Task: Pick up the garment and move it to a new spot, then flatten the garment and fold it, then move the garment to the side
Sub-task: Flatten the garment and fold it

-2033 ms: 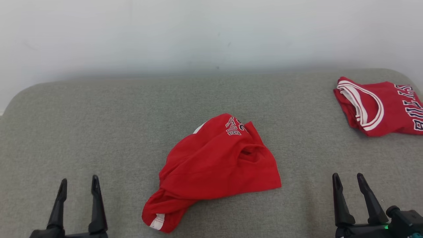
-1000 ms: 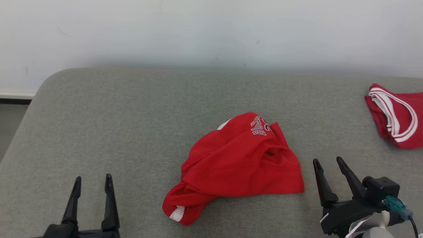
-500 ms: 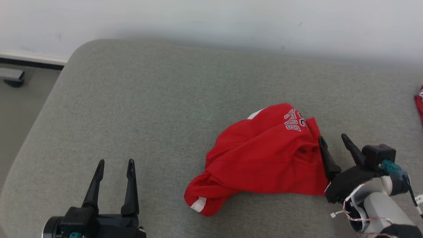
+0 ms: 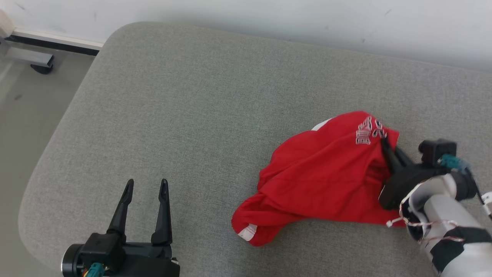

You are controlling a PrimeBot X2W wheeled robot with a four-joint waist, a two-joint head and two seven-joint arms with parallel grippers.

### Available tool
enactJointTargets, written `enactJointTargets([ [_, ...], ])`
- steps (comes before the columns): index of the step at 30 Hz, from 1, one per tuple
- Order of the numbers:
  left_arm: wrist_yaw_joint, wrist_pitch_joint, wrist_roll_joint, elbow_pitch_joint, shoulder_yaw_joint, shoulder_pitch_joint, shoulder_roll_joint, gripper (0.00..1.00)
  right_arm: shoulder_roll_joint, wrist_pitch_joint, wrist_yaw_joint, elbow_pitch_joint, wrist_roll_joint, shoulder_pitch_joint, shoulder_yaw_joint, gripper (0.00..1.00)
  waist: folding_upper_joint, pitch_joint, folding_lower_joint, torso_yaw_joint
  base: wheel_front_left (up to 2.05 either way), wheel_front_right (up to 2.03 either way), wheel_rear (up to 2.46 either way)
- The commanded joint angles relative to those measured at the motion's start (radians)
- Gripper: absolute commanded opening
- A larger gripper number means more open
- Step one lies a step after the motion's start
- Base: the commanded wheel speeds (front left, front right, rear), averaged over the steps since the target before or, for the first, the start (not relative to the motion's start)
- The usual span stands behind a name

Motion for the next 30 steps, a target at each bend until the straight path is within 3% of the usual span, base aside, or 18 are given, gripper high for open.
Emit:
enactJointTargets([
  [1,0.005,-0.003,-0.005,0.002,0.002,-0.007,-0.001,1.00,-0.017,-0.019,-0.003,-0.001,0.011,-0.022,0.003,0.00,-0.0001,0.002,-0.0001,0.001,0.00,0.00,0.00],
  [15,0.012,-0.003,-0.011,0.009,0.017,0.030,-0.001,1.00,-0.112,-0.098,-0.003,-0.173,0.059,-0.135,0.078,0.00,-0.0001,-0.058,-0.0001,-0.067,0.00,0.00,0.00],
  [22,0.016,-0.003,-0.020,0.012,0.023,0.042,-0.001,1.00,-0.118,-0.064,-0.003,-0.261,0.055,-0.131,0.102,0.00,-0.0001,-0.077,-0.0001,-0.076,0.00,0.00,0.00],
  [27,0.025,-0.003,-0.030,0.009,0.008,0.040,-0.001,1.00,-0.089,-0.025,-0.003,-0.257,0.041,-0.142,0.105,0.00,-0.0001,-0.076,-0.0001,-0.072,0.00,0.00,0.00],
  [28,0.026,-0.003,-0.032,0.011,0.005,0.039,-0.001,1.00,-0.092,-0.010,-0.003,-0.232,0.028,-0.147,0.104,0.11,-0.0001,-0.076,-0.0001,-0.070,0.00,0.00,0.00],
  [29,0.027,-0.003,-0.033,0.014,0.002,0.036,-0.001,1.00,-0.088,-0.003,-0.003,-0.210,0.017,-0.153,0.102,1.00,-0.0001,-0.075,-0.0001,-0.069,0.00,0.00,0.00],
  [30,0.026,-0.003,-0.034,0.015,-0.002,0.032,-0.002,1.00,-0.078,-0.006,-0.003,-0.192,0.007,-0.161,0.098,1.00,-0.0001,-0.075,-0.0001,-0.066,0.00,0.00,0.00],
])
